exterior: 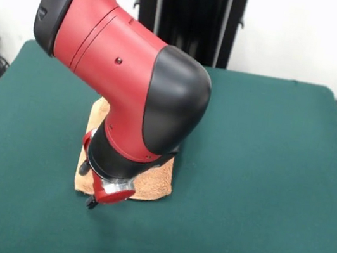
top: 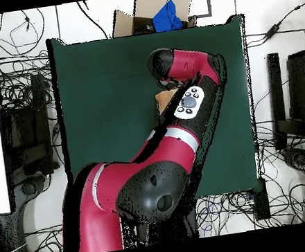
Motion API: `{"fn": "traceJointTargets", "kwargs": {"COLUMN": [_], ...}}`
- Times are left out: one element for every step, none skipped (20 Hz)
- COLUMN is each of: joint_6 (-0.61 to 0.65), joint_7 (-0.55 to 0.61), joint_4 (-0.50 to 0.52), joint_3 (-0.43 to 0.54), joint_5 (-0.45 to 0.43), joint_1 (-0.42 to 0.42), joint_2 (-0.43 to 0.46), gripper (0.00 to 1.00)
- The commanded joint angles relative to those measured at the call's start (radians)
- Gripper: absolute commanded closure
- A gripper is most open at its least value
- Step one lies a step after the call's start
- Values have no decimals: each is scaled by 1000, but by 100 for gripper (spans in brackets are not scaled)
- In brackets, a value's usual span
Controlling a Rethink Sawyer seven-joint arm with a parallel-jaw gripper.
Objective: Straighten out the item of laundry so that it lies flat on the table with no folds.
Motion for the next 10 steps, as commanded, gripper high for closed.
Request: {"fn": "traceJointTargets", "kwargs": {"joint_6": [87, 84, 82, 82, 83, 94, 100, 109, 117, 126], "joint_7": [-18, -17, -16, -17, -18, -22, -24, -28, -32, -37], "joint_4": [43, 42, 40, 37, 33, 25, 19, 12, 5, 0], "joint_3": [125, 127, 128, 129, 130, 129, 128, 128, 127, 128], "joint_5": [-49, -48, -48, -47, -47, -47, -48, -48, -48, -48], "joint_1": [-23, -23, -24, -25, -27, -29, -31, -34, -37, -39], "joint_2": [36, 38, 41, 44, 47, 50, 52, 55, 57, 59], "gripper": [0, 0, 0, 0, 0, 0, 0, 0, 0, 0]}}
